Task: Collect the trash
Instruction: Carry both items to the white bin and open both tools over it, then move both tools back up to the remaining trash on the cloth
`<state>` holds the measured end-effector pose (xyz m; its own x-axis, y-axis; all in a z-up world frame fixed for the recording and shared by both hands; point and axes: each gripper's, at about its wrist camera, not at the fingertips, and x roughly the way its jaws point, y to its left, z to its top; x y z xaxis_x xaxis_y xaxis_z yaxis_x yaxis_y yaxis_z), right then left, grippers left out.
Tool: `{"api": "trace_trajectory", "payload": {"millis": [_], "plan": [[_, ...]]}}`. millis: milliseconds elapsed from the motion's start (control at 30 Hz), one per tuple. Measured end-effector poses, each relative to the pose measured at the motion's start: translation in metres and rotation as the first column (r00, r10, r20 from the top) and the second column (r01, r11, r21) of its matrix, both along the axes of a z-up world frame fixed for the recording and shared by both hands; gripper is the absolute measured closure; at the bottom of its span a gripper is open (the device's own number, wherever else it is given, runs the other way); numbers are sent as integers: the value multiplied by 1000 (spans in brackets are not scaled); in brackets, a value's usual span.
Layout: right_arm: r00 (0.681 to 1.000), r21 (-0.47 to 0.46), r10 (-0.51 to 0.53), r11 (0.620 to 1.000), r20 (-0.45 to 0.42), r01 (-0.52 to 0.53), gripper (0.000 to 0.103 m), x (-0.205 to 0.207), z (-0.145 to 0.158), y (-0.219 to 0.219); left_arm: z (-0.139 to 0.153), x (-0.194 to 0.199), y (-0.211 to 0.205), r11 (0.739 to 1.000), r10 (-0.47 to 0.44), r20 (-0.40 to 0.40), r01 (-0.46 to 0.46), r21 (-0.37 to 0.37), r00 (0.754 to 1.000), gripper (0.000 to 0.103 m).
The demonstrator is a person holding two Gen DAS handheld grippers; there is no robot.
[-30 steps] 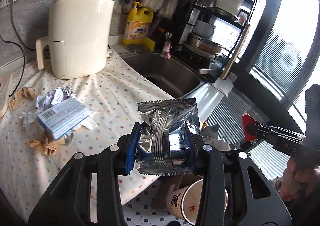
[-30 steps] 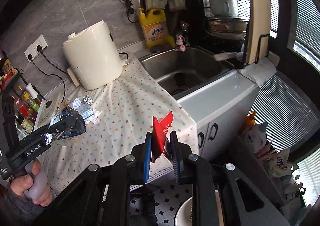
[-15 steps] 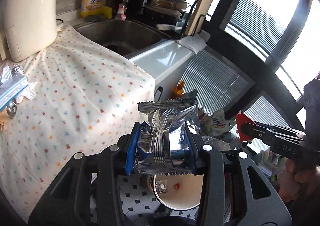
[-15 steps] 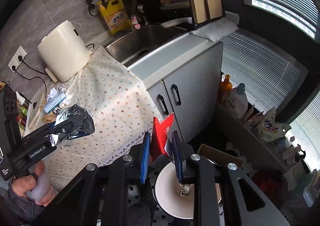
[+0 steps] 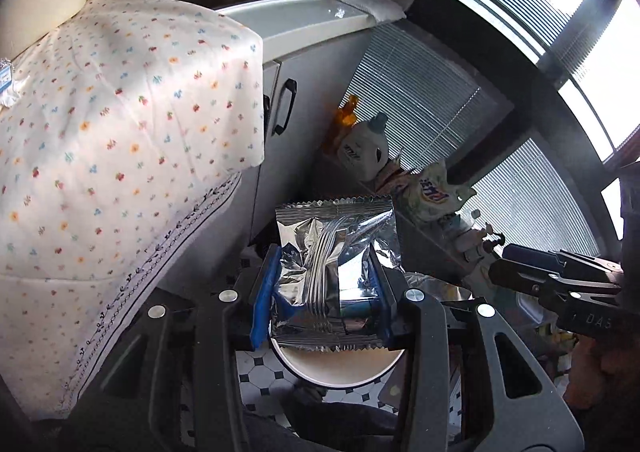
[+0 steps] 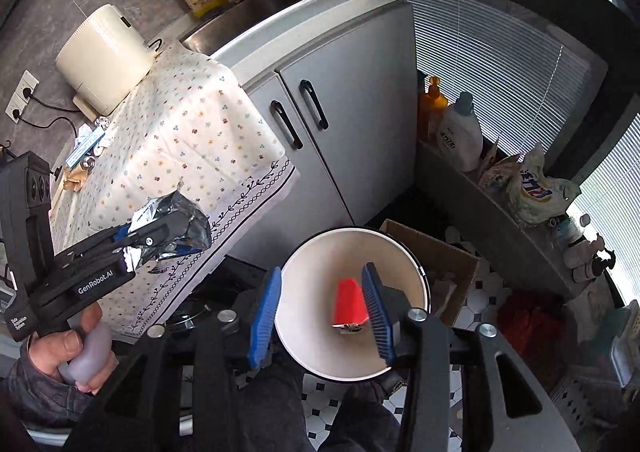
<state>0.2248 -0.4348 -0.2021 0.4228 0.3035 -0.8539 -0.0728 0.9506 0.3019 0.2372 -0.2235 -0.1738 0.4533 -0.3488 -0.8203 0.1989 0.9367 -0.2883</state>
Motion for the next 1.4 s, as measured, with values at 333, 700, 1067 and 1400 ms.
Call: {"api": "trace_trajectory", "payload": {"millis": [333,700,1067,1400], "plan": [[998,-28,-48,998,33,49,37,-14,10,-33,-10,-9,-41,996,-88,-32,87,-14,996,61],[990,-31,-106,994,92,109,20,-8,31,-33,17,-5,-24,996,-88,3,88,-4,996,19],[980,22,26,999,196,-31,8,30,67,48,73,-11,78,988,152,126,-156,21,980,6],[946,29,217,973,242,-231,8,60,89,142,105,-37,170,913,395,216,-407,12,893,6]]}}
